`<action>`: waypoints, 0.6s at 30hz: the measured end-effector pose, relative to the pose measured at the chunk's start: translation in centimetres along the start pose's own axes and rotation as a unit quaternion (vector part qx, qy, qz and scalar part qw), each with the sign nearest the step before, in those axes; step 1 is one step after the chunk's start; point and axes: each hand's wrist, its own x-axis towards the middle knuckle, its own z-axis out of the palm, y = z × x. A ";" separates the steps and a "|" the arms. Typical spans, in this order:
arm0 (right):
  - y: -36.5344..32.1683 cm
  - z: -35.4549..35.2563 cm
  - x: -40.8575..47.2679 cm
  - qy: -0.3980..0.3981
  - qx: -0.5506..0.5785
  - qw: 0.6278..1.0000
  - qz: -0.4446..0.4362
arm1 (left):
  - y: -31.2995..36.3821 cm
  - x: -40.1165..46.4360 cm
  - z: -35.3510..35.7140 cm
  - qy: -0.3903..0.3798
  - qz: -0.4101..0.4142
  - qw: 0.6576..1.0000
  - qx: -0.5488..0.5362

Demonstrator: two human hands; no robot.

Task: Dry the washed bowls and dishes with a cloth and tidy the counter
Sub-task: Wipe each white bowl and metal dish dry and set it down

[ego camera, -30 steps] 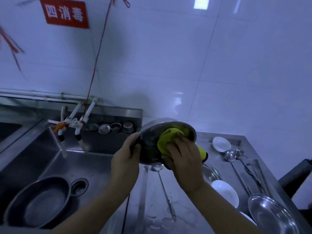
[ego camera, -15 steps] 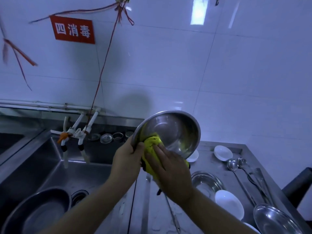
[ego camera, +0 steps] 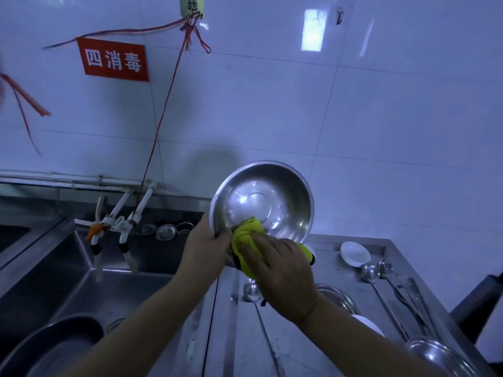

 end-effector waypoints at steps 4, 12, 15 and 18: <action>3.3 -0.9 -0.6 -0.054 -0.008 0.991 -0.120 | 1.8 1.4 -1.9 -0.063 0.069 0.976 0.197; 5.5 -2.2 0.8 -0.030 -0.028 0.993 -0.108 | 3.3 1.9 -0.8 -0.007 0.023 0.991 0.130; 2.6 -1.5 0.9 -0.004 -0.019 1.000 -0.017 | 0.2 -0.6 2.0 0.044 -0.045 0.998 -0.031; 0.3 -0.6 0.4 -0.006 -0.010 1.000 0.024 | -1.0 -0.9 2.5 0.061 -0.068 0.990 -0.106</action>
